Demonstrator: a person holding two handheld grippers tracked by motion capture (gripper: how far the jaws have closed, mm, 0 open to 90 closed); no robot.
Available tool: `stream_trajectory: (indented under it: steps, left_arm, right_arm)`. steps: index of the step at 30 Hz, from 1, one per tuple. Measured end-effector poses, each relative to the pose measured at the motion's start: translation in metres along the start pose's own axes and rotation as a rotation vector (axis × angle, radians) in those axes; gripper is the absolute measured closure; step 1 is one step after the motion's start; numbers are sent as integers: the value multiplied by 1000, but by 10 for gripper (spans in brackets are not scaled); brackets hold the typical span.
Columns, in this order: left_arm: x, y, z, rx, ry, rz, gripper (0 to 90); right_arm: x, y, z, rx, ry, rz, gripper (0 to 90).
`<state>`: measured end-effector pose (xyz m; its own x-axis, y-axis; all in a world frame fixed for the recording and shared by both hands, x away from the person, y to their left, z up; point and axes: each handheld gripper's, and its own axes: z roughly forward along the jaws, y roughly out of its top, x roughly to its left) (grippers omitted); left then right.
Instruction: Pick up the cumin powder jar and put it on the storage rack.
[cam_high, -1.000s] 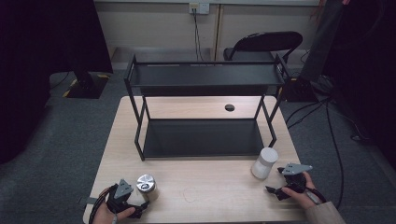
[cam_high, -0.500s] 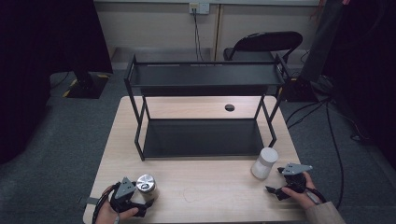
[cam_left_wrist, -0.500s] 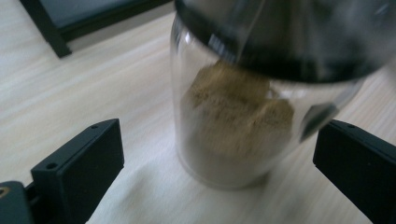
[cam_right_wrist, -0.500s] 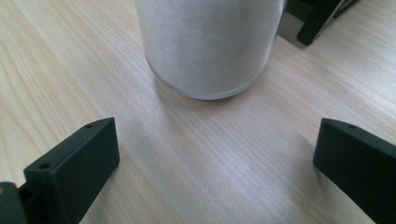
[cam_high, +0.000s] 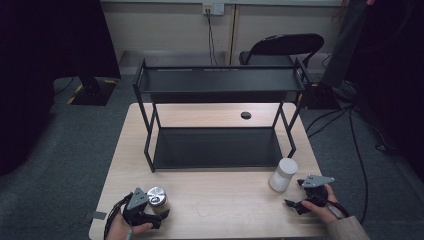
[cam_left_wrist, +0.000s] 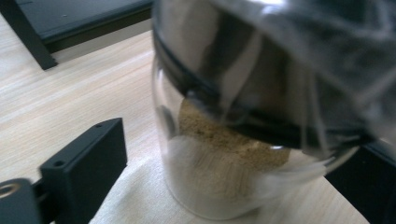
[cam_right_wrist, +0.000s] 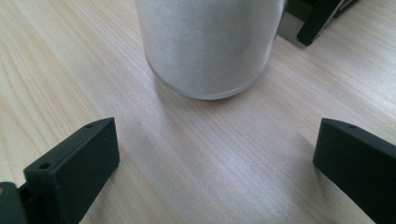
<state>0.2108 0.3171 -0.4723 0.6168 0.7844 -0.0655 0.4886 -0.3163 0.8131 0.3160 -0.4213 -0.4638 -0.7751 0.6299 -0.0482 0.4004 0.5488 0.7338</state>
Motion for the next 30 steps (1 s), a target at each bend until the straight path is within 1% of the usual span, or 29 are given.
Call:
stream_trajectory:
  steps: [2,3,4,6,8,10,12,13,15,22,26,30]
  left_arm:
    - [-1,0,1,-1,1,11,83]
    - [0,0,1,-5,-3,12,130]
    - [-1,2,2,-4,-2,26,141]
    - [-1,3,3,-1,-10,32,184]
    - [-1,3,4,-1,-9,32,210]
    - [-2,4,6,5,-7,48,245]
    - [-2,4,6,4,-5,45,281]
    - [-1,4,6,3,-9,47,285]
    - [-3,6,6,7,-1,68,293]
    - [-5,7,5,10,4,79,299]
    - [-6,10,5,21,6,109,300]
    - [-6,13,4,31,-3,99,301]
  right_arm:
    - [0,0,0,0,0,0,0]
    - [0,0,0,0,0,0,0]
    - [0,0,0,0,0,0,0]
    - [0,0,0,0,0,0,0]
    - [0,0,0,0,0,0,0]
    - [0,0,0,0,0,0,0]
    - [0,0,0,0,0,0,0]
    - [0,0,0,0,0,0,0]
    - [0,0,0,0,0,0,0]
    - [0,0,0,0,0,0,0]
    - [0,0,0,0,0,0,0]
    - [0,0,0,0,0,0,0]
